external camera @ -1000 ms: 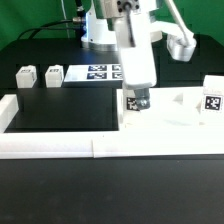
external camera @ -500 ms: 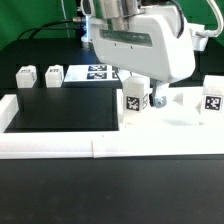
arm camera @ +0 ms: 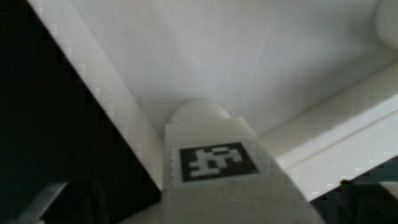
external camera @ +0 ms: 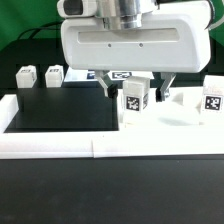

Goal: Assemble square table

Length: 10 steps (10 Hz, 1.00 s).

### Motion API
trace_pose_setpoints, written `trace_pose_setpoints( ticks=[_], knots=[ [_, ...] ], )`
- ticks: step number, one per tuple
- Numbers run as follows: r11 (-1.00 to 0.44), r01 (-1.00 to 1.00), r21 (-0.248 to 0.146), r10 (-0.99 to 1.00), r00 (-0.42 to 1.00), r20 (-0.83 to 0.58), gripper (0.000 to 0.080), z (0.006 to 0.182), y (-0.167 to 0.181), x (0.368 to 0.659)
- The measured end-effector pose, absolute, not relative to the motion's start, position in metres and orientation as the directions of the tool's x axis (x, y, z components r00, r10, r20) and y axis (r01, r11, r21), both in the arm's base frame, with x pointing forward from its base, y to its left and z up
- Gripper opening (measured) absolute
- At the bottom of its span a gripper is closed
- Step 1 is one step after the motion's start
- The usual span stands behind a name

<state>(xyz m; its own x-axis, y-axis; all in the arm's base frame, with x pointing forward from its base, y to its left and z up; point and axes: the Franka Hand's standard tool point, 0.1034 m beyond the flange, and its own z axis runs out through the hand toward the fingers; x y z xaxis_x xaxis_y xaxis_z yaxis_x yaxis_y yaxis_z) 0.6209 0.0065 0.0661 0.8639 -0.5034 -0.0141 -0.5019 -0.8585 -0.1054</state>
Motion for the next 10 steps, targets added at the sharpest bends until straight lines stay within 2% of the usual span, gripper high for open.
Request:
trace_pose_setpoints(
  ticks=[1,2,3,4,6,8,10],
  knots=[
    [-0.847,-0.522,-0.105,-0.523,0.852,-0.016,0.054,0.0661,0.0065,0.6209],
    [-0.848,-0.519,-0.105,-0.521,0.853,-0.016,0.054,0.0661,0.0064,0.6209],
    [-0.836,-0.539,-0.106,-0.54,0.842,-0.019,0.0355,0.0661,0.0068,0.6209],
    [-0.788,-0.607,-0.105,-0.607,0.794,-0.028,0.029,0.0662,0.007,0.6209],
    [-0.681,-0.725,-0.102,-0.725,0.687,-0.046,0.029,0.0665,0.007,0.6212],
    [-0.419,-0.901,-0.111,-0.898,0.43,-0.094,0.029,0.0677,0.0049,0.6235],
    [-0.041,-0.994,-0.102,-0.986,0.058,-0.159,0.029,0.0645,0.0053,0.6234]
  ],
)
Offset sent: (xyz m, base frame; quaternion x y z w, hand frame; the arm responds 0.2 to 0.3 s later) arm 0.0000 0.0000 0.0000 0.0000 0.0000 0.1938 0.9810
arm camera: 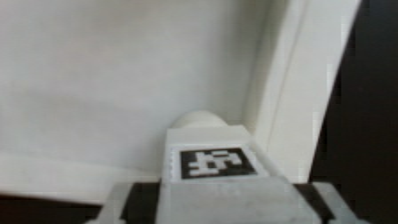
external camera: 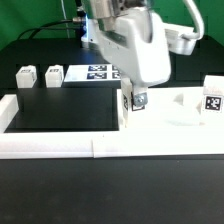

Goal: Assemble square table

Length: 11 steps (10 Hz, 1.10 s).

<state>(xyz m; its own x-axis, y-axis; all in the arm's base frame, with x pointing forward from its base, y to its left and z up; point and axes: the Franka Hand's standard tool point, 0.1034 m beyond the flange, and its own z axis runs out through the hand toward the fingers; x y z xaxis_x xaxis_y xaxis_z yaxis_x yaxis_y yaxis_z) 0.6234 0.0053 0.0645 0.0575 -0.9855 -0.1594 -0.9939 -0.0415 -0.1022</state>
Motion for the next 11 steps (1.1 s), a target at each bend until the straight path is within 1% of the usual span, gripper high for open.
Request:
trace_pose_setpoints(
  ticks=[1,2,3,4,5,6,7,8,9,11],
  knots=[
    [0.08,-0.991,-0.108,-0.984,-0.061,-0.17,0.0291,0.064,0.007,0.624],
    [0.246,-0.965,-0.096,-0.956,-0.226,-0.186,0.0291,0.064,0.012,0.625],
    [0.273,-0.957,-0.093,-0.949,-0.253,-0.187,0.0291,0.064,0.013,0.625],
    [0.271,-0.958,-0.093,-0.95,-0.251,-0.186,0.0291,0.064,0.012,0.625],
    [0.181,-0.978,-0.102,-0.971,-0.161,-0.178,0.0405,0.063,0.012,0.623],
    [0.062,-0.993,-0.104,-0.984,-0.043,-0.174,0.0553,0.062,0.009,0.62],
    [-0.176,-0.976,-0.132,-0.969,0.195,-0.154,0.062,0.062,0.003,0.619],
    [-0.435,-0.894,-0.103,-0.881,0.447,-0.158,0.064,0.064,0.004,0.617],
    [-0.459,-0.881,-0.117,-0.87,0.472,-0.141,0.064,0.065,0.002,0.622],
    [-0.613,-0.778,-0.138,-0.77,0.627,-0.115,0.0648,0.064,0.001,0.621]
  ],
)
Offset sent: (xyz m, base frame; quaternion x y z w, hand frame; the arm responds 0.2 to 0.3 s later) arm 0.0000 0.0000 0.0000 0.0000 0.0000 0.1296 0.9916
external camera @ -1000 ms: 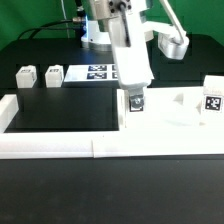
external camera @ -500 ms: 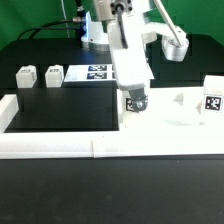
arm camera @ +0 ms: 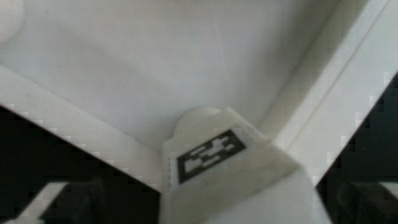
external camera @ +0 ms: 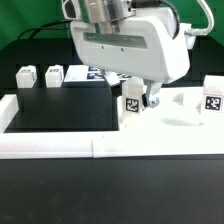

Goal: Assemble square table

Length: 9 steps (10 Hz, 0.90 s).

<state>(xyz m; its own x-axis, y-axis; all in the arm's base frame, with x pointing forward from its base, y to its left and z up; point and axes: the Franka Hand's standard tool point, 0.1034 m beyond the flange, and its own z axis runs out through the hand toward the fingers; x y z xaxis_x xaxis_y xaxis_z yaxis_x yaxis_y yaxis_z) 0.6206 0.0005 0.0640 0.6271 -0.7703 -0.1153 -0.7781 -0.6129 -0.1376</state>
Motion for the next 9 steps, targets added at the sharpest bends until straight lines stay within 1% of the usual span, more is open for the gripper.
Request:
trace_pose_setpoints(
  ticks=[1,2,3,4,5,6,7,8,9],
  knots=[
    [-0.681,-0.721,-0.131,-0.714,0.693,-0.099,0.0649,0.0642,0.0006,0.6204],
    [-0.808,-0.58,-0.101,-0.578,0.814,-0.058,0.0649,0.0657,0.0004,0.6214],
    [-0.841,-0.532,-0.098,-0.53,0.847,-0.045,0.0649,0.0658,0.0003,0.622],
    [-0.83,-0.55,-0.097,-0.548,0.835,-0.047,0.0649,0.0656,-0.0006,0.6218],
    [-0.816,-0.57,-0.096,-0.568,0.821,-0.049,0.0529,0.0655,-0.0003,0.6218],
    [-0.799,-0.594,-0.095,-0.591,0.805,-0.052,0.0389,0.0655,-0.0002,0.6217],
    [-0.759,-0.645,-0.091,-0.643,0.764,-0.059,0.0389,0.0655,0.0001,0.6217],
    [-0.713,-0.696,-0.087,-0.693,0.718,-0.065,0.0285,0.0654,0.0003,0.6217],
    [-0.679,-0.729,-0.084,-0.726,0.684,-0.069,0.0287,0.0654,0.0003,0.6217]
  ],
)
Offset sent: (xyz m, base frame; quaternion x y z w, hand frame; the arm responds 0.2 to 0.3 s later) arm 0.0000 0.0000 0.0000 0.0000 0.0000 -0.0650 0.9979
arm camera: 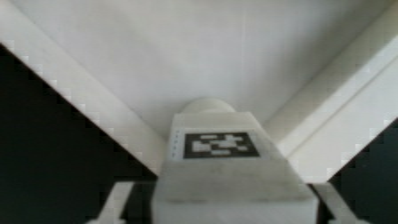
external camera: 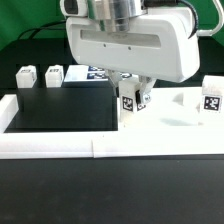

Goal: Assemble square table

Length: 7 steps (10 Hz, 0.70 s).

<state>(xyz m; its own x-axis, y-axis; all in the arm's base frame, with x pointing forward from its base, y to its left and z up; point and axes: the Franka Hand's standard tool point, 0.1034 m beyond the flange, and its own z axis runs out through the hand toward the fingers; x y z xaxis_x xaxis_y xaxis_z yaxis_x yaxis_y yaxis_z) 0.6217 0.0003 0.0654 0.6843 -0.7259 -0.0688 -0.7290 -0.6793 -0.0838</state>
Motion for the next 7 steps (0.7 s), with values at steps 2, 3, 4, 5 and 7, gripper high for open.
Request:
trace_pose_setpoints(
  ticks=[2,3,4,5,7],
  knots=[
    [-0.57,-0.818,-0.075,-0.815,0.574,-0.081,0.0287,0.0655,0.0008,0.6219],
    [-0.382,-0.921,-0.073,-0.917,0.387,-0.097,0.0287,0.066,0.0018,0.6238],
    [-0.202,-0.976,-0.085,-0.973,0.21,-0.097,0.0287,0.0641,0.0028,0.6234],
    [-0.081,-0.99,-0.114,-0.991,0.092,-0.092,0.0287,0.0641,0.0044,0.6217],
    [0.202,-0.97,-0.135,-0.976,-0.187,-0.112,0.0289,0.065,0.01,0.6228]
  ],
)
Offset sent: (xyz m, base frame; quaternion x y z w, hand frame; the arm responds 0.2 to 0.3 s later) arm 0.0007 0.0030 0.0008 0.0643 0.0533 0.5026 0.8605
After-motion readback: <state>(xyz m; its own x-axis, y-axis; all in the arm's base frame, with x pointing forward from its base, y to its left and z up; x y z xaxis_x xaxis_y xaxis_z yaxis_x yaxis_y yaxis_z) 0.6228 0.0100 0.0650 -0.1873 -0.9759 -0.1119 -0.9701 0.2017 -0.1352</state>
